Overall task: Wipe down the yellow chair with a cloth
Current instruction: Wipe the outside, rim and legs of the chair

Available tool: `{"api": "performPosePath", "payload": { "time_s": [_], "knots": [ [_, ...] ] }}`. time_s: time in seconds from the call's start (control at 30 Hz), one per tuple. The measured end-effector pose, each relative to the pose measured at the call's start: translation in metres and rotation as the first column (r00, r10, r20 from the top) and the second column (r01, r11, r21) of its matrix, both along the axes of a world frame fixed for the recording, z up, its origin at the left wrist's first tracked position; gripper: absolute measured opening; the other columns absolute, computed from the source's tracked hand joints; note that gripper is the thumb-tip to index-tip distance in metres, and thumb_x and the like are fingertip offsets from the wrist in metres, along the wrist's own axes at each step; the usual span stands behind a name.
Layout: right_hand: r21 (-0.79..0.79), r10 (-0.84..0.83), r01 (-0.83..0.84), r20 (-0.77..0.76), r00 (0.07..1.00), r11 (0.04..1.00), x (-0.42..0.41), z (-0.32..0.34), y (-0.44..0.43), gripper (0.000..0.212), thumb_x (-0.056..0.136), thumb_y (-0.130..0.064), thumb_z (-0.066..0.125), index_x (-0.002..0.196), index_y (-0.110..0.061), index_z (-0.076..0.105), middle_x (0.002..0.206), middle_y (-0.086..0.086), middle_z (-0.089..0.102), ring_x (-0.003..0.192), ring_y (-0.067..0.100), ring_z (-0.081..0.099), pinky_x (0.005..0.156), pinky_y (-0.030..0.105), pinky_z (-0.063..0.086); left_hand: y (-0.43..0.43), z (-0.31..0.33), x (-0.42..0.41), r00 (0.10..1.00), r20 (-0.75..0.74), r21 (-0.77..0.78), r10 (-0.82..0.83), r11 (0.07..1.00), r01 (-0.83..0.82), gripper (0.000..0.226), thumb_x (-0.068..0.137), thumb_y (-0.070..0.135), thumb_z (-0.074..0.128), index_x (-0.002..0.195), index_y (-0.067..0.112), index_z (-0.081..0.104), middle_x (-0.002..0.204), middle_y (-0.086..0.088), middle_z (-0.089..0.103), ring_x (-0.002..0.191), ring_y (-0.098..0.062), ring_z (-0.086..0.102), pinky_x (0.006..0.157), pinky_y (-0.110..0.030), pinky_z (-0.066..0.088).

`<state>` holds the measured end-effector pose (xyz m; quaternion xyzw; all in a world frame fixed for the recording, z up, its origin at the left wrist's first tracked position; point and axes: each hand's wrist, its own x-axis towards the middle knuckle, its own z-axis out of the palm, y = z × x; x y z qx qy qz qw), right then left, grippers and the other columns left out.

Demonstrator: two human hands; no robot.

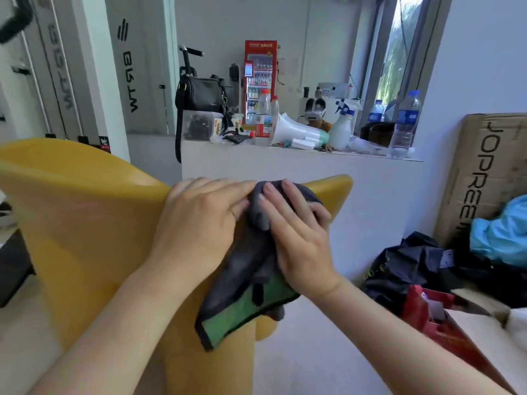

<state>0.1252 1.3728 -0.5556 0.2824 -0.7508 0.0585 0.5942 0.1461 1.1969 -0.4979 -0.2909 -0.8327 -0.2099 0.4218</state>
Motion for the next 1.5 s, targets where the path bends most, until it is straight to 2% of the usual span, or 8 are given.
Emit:
{"api": "performPosePath", "payload": {
  "time_s": [0.23,0.47,0.6,0.73,0.93,1.2,1.4,1.5],
  "knots": [
    [-0.356,0.135,-0.159,-0.089,0.987,0.921,-0.029,-0.013,0.006,0.041,0.096,0.001,0.039,0.135,-0.005,0.050,0.142,0.005,0.047,0.140,0.030,0.034,0.109,0.055,0.034,-0.005,-0.004,-0.001,1.000,-0.017,0.068,-0.004,0.998,0.005,0.031,0.087,0.018,0.054,0.114,0.025,0.069,0.109,0.008,0.070,0.100,-0.018,0.061,0.089,-0.029,0.038],
    [0.144,0.082,-0.082,0.004,0.997,0.986,-0.026,-0.098,-0.011,0.038,0.106,-0.019,0.027,0.129,-0.027,0.056,0.146,-0.013,0.044,0.134,0.010,0.041,0.100,0.037,0.032,-0.016,-0.015,0.003,0.975,-0.210,0.089,0.067,0.995,-0.049,0.029,0.076,0.010,0.068,0.104,0.016,0.073,0.115,-0.002,0.066,0.104,-0.025,0.052,0.092,-0.038,0.044],
    [-0.206,0.117,-0.187,-0.311,0.943,0.960,-0.020,-0.004,-0.002,0.034,0.102,-0.016,0.043,0.101,-0.014,0.076,0.117,0.001,0.068,0.092,0.024,0.047,0.083,0.030,0.038,-0.034,-0.017,0.005,0.935,-0.310,0.126,0.173,0.982,-0.140,0.015,0.077,0.009,0.072,0.092,0.011,0.075,0.090,-0.011,0.061,0.081,-0.027,0.047,0.073,-0.031,0.039],
    [-0.424,0.191,-0.307,-0.294,0.936,0.852,-0.022,0.006,-0.016,0.019,0.097,-0.009,0.057,0.095,-0.008,0.075,0.098,0.003,0.055,0.090,0.027,0.044,0.083,0.025,0.037,-0.006,-0.049,0.023,0.982,-0.162,0.031,-0.095,0.994,0.101,0.012,0.087,0.014,0.062,0.094,0.014,0.072,0.078,-0.002,0.058,0.060,-0.018,0.053,0.054,-0.030,0.046],
    [-0.018,0.234,-0.234,-0.013,0.972,0.972,-0.028,-0.079,-0.020,0.016,0.087,-0.003,0.059,0.100,-0.011,0.062,0.104,0.005,0.052,0.083,0.026,0.050,0.070,0.035,0.046,-0.008,-0.125,0.005,0.995,0.104,-0.142,0.002,0.990,0.013,0.016,0.087,0.032,0.054,0.089,0.022,0.066,0.077,0.006,0.062,0.064,-0.017,0.063,0.049,-0.030,0.050],
    [-0.312,0.287,-0.352,-0.236,0.928,0.883,-0.006,0.039,-0.036,0.030,0.093,0.003,0.044,0.087,0.003,0.074,0.095,0.008,0.057,0.077,0.038,0.059,0.067,0.043,0.049,0.014,-0.058,0.017,0.967,-0.194,0.135,0.164,0.981,-0.139,0.042,0.087,0.019,0.061,0.127,0.013,0.052,0.101,-0.003,0.060,0.072,-0.019,0.059,0.062,-0.026,0.048],
    [-0.112,0.262,-0.251,0.098,0.960,0.961,-0.004,-0.047,-0.027,0.024,0.097,-0.010,0.054,0.103,0.004,0.073,0.102,0.004,0.052,0.082,0.022,0.056,0.069,0.032,0.049,-0.013,-0.096,0.003,0.947,-0.147,-0.050,0.287,0.954,-0.296,0.026,0.100,0.018,0.030,0.107,0.011,0.055,0.082,-0.006,0.056,0.042,-0.022,0.046,0.035,-0.026,0.036],
    [0.027,0.218,-0.225,0.146,0.965,0.974,0.004,-0.029,-0.022,0.021,0.091,-0.007,0.057,0.102,-0.001,0.074,0.105,0.010,0.056,0.080,0.029,0.055,0.070,0.039,0.047,-0.008,-0.096,0.004,0.965,-0.047,0.094,0.260,0.962,-0.255,0.026,0.088,0.017,0.039,0.100,0.011,0.062,0.084,-0.004,0.052,0.046,-0.030,0.047,0.033,-0.033,0.040]
  ]
}}
